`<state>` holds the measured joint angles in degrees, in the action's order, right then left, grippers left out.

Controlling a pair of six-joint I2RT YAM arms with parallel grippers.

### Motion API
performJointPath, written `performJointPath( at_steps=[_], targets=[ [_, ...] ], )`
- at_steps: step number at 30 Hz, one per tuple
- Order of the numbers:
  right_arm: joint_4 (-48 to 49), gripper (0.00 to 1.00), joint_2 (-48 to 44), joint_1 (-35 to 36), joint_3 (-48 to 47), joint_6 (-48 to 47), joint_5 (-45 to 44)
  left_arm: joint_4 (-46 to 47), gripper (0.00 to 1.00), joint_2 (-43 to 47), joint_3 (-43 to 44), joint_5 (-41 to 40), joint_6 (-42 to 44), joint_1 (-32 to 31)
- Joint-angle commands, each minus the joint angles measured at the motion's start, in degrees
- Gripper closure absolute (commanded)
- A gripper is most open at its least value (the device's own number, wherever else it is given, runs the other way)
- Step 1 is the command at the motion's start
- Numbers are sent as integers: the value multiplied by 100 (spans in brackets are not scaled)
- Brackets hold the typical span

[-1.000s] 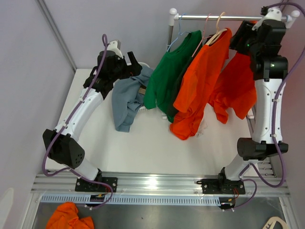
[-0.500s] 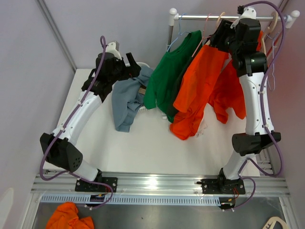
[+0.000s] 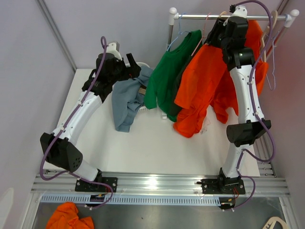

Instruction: Remove the t-shirt from the hanger

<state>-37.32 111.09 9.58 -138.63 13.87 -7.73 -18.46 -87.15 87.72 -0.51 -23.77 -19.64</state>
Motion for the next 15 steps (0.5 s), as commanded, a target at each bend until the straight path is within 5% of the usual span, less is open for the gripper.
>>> performJointPath(
  at_steps=[1, 15],
  targets=[
    [32, 56, -43, 52, -138, -165, -413, 211, 0, 120, -36, -72, 145, -40],
    [-197, 75, -465, 96, -147, -595, -1099, 246, 0, 49, 52, 7, 127, -40]
  ],
)
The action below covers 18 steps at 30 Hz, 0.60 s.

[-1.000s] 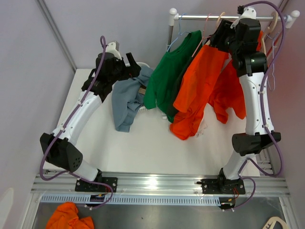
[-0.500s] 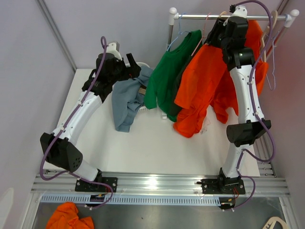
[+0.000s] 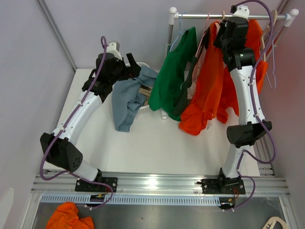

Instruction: Remove the t-shirt from the hanger

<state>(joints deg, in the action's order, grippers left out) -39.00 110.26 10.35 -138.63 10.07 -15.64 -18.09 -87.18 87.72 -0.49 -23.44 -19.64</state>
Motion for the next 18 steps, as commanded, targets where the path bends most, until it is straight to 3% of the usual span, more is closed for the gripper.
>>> performJointPath(
  at_steps=[1, 5, 13, 18],
  targets=[
    [-54, 77, -417, 11, -147, -242, -352, 200, 1, 60, 61, 5, 94, -40],
    [-81, 91, -523, -68, -94, -286, -440, 183, 0, 69, 61, 5, 94, -40],
    [-81, 90, -707, -244, 108, -339, -493, 183, 0, 78, 70, 5, 94, -49],
    [-81, 89, -839, -779, 309, -339, -291, 148, 0, 87, 78, 5, 112, -49]
  ],
)
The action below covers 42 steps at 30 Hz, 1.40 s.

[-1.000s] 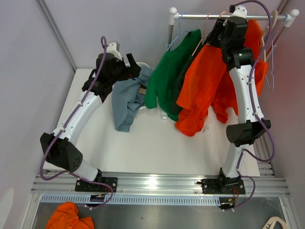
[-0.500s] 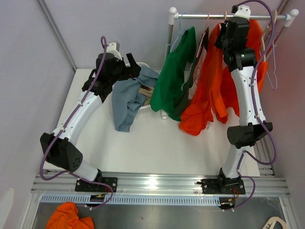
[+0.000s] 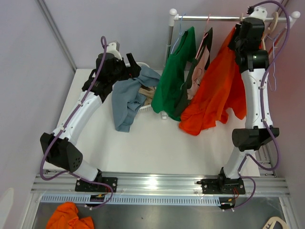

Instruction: Remove the t-shirt from the hanger

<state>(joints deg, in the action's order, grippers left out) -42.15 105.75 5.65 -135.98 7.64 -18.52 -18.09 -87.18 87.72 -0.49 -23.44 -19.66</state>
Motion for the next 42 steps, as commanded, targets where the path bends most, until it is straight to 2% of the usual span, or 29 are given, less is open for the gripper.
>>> performJointPath(
  at_steps=[1, 9, 14, 16, 19, 21, 24, 27, 31, 35, 42],
  targets=[
    [260, 89, -424, -415, 124, -87, 102, 148, 0, 95, 78, 5, 112, -47],
    [409, 89, -503, -1469, 424, -78, 630, 68, 0, -54, 307, 5, 103, -55],
    [427, 88, -486, -1707, 388, -87, 885, 86, 1, -54, 280, 5, 85, -82],
    [427, 76, -512, -1708, 388, -70, 1052, 86, 1, -54, 272, -12, 77, -99],
    [436, 64, -556, -1708, 380, -104, 1175, 77, 0, -36, 272, -30, 68, -126],
    [366, 48, -609, -1699, 310, -148, 1158, 69, 1, 16, 254, -126, 85, -143],
    [243, 47, -749, -1708, 195, -210, 1123, 77, 1, 87, 219, -188, 112, -143],
    [155, 38, -1039, -1664, 212, -272, 1018, 60, 0, 130, 228, -179, 121, -143],
    [14, 37, -1443, -1515, 239, -351, 737, 68, 1, 201, 158, -171, 112, -143],
    [-293, 39, -1698, -1234, 221, -176, 1042, 130, 1, 280, 61, -118, 85, -143],
    [-426, 39, -1435, -566, 98, 36, 1483, 60, 0, 368, 61, -118, 112, -152]
  ],
)
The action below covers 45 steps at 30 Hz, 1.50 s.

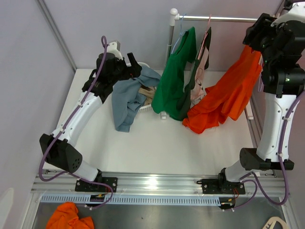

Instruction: Remove the t-shirt from the hanger

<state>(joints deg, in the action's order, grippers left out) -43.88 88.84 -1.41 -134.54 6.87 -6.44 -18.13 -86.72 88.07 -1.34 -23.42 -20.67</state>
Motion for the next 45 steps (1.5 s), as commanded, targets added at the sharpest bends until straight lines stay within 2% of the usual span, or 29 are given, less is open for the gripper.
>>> performJointPath(
  at_steps=[1, 8, 11, 19, 26, 33, 38, 40, 41, 45],
  targets=[
    [-88, 39, 274, 472, 145, 112, 275, 47, 1, 331, 26, -24, 118, -52],
    [1416, 40, 186, 1037, 1429, 130, 581, 11, 0, 568, -1, 3, 118, -52],
    [1628, 42, 449, 1160, 1404, 112, 890, -93, 0, 630, 8, -32, 162, -43],
    [2119, 45, 872, 1398, 1386, -37, 776, -121, 0, 691, -211, -33, 83, -43],
    [2779, 49, 1153, 1846, 1606, -502, -225, 20, 0, 761, -378, 11, 101, -43],
    [2806, 49, 1663, 2022, 1290, -599, -1042, 90, 0, 726, -536, -6, 109, -43],
    [2806, 49, 1619, 2127, 1430, -573, -1685, 134, 1, 700, -563, -6, 110, -43],
    [3016, 53, 1523, 2145, 1658, -591, -1790, 143, 0, 683, -563, 11, 118, -43],
    [3095, 61, 1488, 2145, 1746, -608, -1869, 152, 1, 674, -572, 11, 110, -43],
    [3166, 59, 1470, 2145, 1809, -661, -1975, 178, 0, 665, -581, 20, 101, -43]
  ],
)
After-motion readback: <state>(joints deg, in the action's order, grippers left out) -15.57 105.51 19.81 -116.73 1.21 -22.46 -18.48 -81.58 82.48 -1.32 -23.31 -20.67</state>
